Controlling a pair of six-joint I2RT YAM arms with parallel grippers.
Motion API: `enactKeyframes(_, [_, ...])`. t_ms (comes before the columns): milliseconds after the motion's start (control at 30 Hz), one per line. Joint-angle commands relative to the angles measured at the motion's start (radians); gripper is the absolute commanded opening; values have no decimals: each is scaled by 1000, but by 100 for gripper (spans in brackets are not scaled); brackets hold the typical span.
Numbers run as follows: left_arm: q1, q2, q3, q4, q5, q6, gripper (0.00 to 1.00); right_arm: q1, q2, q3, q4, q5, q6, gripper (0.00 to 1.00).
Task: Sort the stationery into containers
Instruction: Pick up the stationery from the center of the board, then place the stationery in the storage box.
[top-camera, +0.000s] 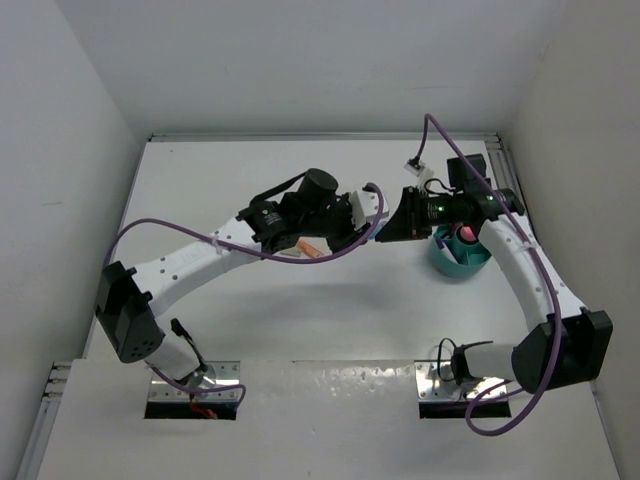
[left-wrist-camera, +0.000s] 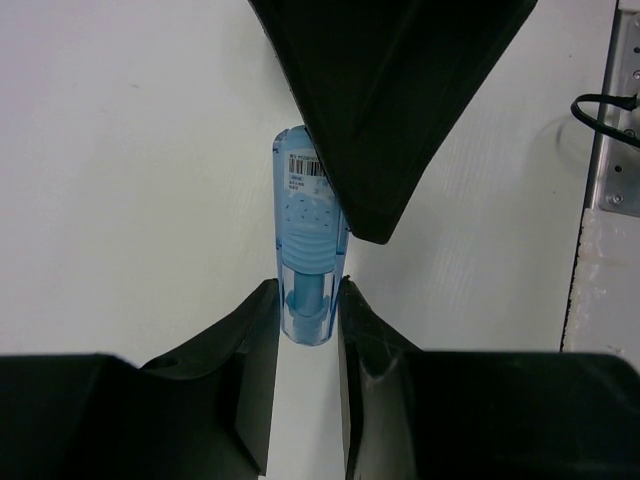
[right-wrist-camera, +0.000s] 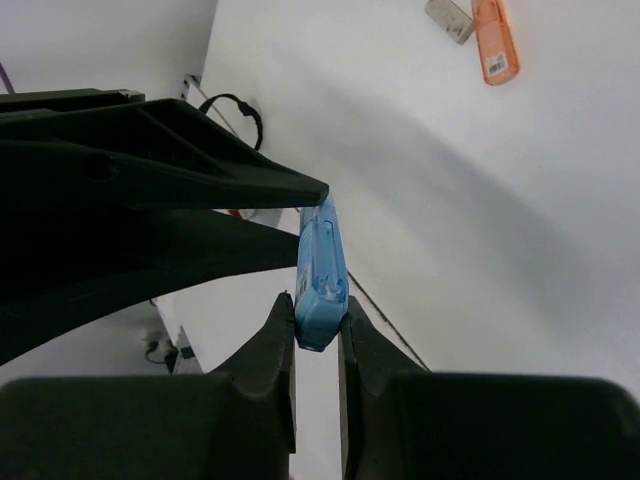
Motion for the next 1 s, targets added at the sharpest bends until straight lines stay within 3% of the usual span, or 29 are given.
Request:
enactKeyframes(0, [-7,-4,50,18,19,14,14,-16,-3,60,-31,66,-76,5])
enactKeyframes(33, [-7,-6,47,18,23,16,15,-40,-6,68,-31,66,-76,0])
enactKeyframes(167, [-10,-10,25,23,41,27,13,-99,-15,84,-44,54,-87,0])
enactKeyframes(200, [-10,-13,24,23,38,30,20,-117,-19,88,-55,52,-99,0])
enactKeyframes(267, [-10,-15,22,23,18,27,44,-135,-37,89,-63,49,-114,0])
enactKeyframes(300, [-10,-19,21,22,9,18,68,-149,-42,95,-66,48,-120,0])
enactKeyframes(400, [-6,-30,13,11,-4,8,100,-199,-54,144,-162,60,-219,0])
enactKeyframes(567, [36,-58,-18,-18,15,10,100,-356,-84,248,-342,117,-405,0])
enactKeyframes(800, [83,-53,-27,-52,7,22,100,-559,-48,416,-780,271,-825,0])
enactKeyframes(967, [129,7,42,-107,-8,-7,100,-681,-19,339,-798,426,-976,0])
